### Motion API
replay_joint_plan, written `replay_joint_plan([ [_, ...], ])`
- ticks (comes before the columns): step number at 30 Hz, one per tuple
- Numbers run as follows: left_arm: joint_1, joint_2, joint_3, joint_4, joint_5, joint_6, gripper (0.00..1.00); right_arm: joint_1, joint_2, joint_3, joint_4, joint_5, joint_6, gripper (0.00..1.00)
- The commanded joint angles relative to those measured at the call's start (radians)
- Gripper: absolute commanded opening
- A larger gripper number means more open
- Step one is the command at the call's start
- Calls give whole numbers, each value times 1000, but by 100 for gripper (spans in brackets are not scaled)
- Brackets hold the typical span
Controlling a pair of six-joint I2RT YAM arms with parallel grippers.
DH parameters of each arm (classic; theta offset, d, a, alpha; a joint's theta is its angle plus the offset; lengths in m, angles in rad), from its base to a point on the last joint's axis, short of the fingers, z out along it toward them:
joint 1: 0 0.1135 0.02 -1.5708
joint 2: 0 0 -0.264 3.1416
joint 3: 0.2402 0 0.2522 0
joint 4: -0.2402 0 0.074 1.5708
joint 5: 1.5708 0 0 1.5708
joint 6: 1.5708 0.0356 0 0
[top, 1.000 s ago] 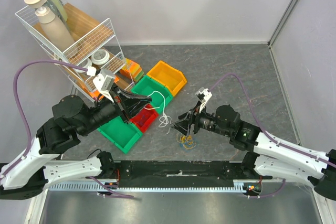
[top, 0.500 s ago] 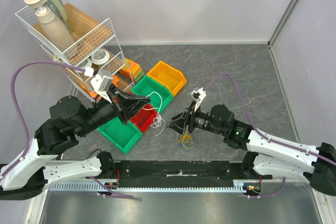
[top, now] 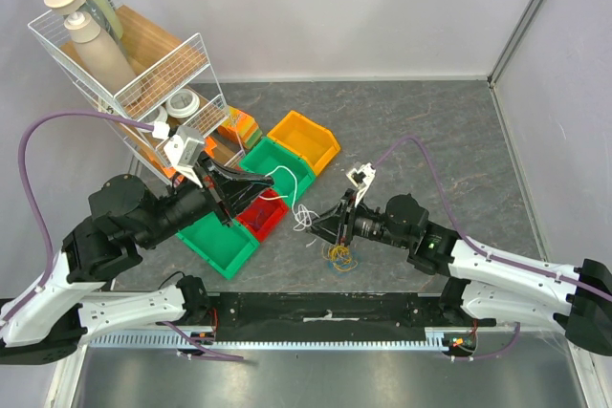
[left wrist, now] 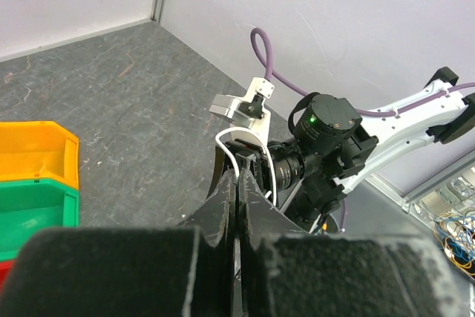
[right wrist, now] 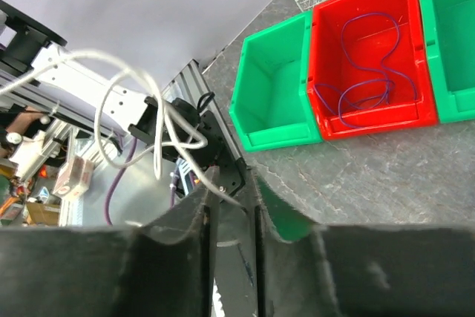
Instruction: Untangle the cables
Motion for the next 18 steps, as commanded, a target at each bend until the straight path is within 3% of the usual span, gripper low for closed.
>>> replay_joint_plan([
  [1,-1,-1,38,21,-10,-20,2,8,-3,4,29,27,0,16],
  [3,-3,-7,49,10,-32,-11,2,10,-13,12,-61,116,1,0],
  [5,-3,-23,69,-14,-82,3,2,8,-29,27,-234,278,6,0],
  [8,-1,-69,101,-51,-200,41,2,7,-60,50,-564,683,113,0],
  [10,-1,-114,121,-79,-292,64,2,-2,-85,52,-745,829,180,0],
  [14,-3,-188,138,-136,-438,80,2,-13,-175,26,-875,910,220,0],
  [18,-1,-220,150,-183,-491,86,2,-15,-249,-3,-913,925,237,0],
])
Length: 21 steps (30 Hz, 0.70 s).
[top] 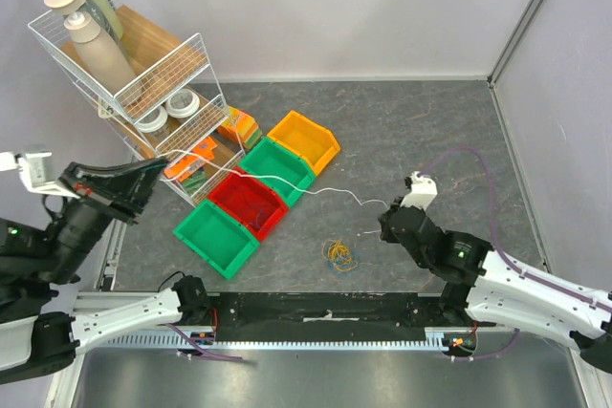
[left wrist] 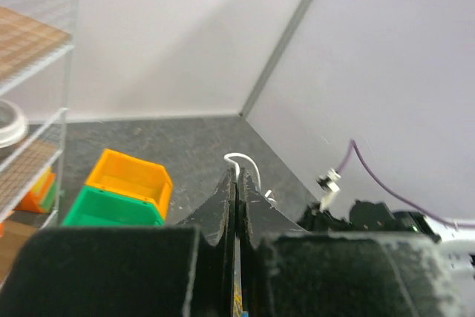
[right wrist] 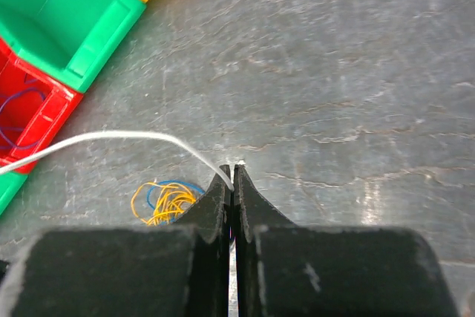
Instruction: Untangle the cables
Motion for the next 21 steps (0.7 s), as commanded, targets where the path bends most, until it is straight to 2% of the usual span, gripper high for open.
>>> replay_joint_plan([
  [1,-3,-14,28,-68,-139,50,2,0,-73,-16,-139,156,70,0],
  [12,-3,-45,91,-157,-225,54,2,-3,-114,-21,-231,192,116,0],
  [21,-2,-31,77,-199,-223,23,2,-1,-199,-62,-123,107,37,0],
])
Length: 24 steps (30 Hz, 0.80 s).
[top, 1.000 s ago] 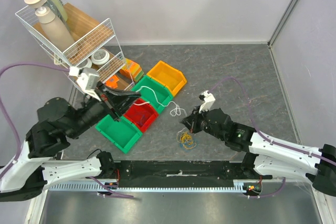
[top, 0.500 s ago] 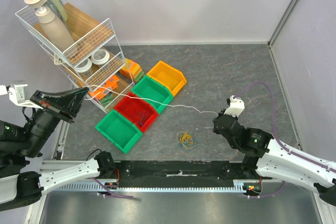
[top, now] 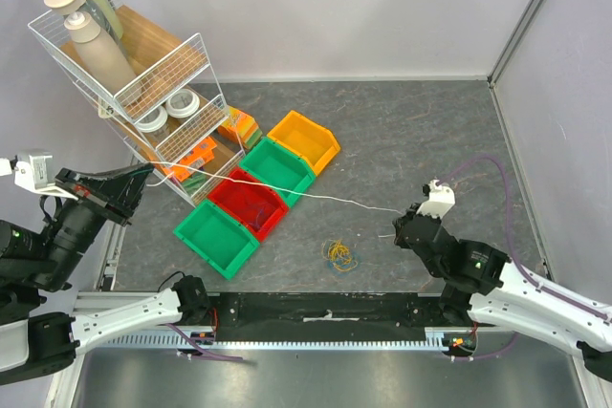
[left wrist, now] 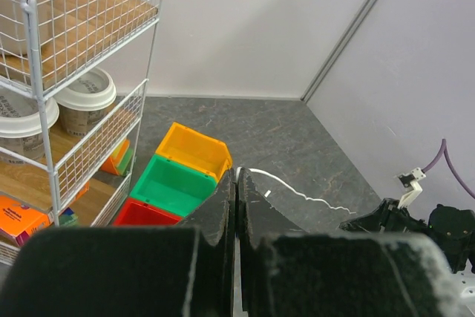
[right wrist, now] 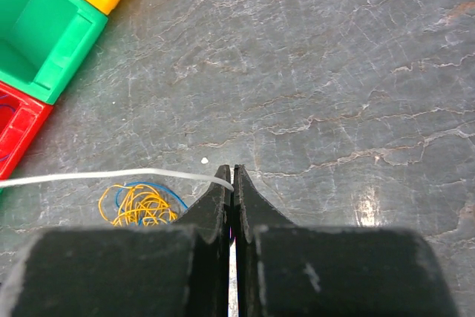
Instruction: Untangle the cables
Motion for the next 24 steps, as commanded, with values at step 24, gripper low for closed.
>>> replay_joint_plan([
  [24,-3,132,-78,-65,17,-23,2,5,200,19,400,-375,-255,0],
])
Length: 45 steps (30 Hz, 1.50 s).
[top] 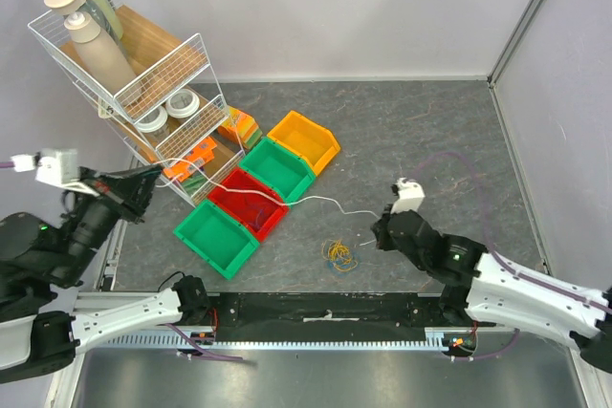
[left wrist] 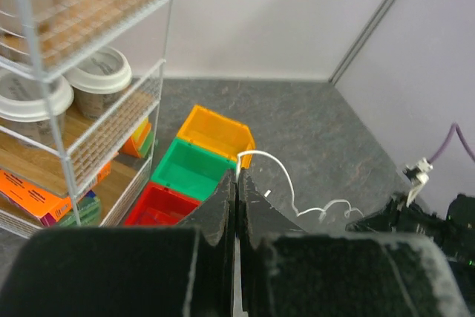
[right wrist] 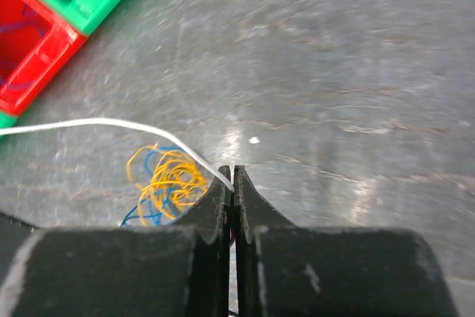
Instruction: Untangle the cables
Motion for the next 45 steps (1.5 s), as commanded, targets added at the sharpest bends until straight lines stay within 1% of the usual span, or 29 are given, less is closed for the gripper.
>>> replay_joint_plan([
  [1,-3,160,-81,-38,83,-29,2,10,140,68,270,-247,-134,0],
  [3,-3,237,-118,-64,109,-47,2,22,219,100,343,-330,-155,0],
  [5,-3,296,-161,-46,190,-44,2,37,280,137,409,-405,-163,0],
  [7,-3,323,-210,32,322,-33,2,60,331,169,471,-461,-172,0],
  [11,-2,334,-329,234,582,-45,2,105,395,211,523,-557,-205,0],
  [13,-2,363,-357,282,653,-65,2,140,406,217,529,-564,-218,0],
  [17,-2,446,-362,299,703,-95,2,197,380,195,557,-553,-229,0],
  [19,0,471,-366,313,756,-87,2,214,360,177,563,-552,-231,0],
  [24,0,489,-376,325,845,-53,2,225,288,122,574,-538,-232,0],
  [25,0,486,-379,328,858,-46,2,225,270,111,577,-506,-228,0],
  [27,-2,471,-386,328,888,-30,2,225,230,79,588,-501,-226,0],
  [30,3,432,-411,348,911,-15,2,223,179,51,618,-528,-231,0],
  [32,6,416,-428,362,940,-10,2,225,162,43,624,-582,-241,0],
  [37,14,422,-425,353,1012,23,1,225,149,51,609,-685,-275,0],
  [45,20,437,-412,316,1117,59,4,225,75,36,591,-697,-278,0],
])
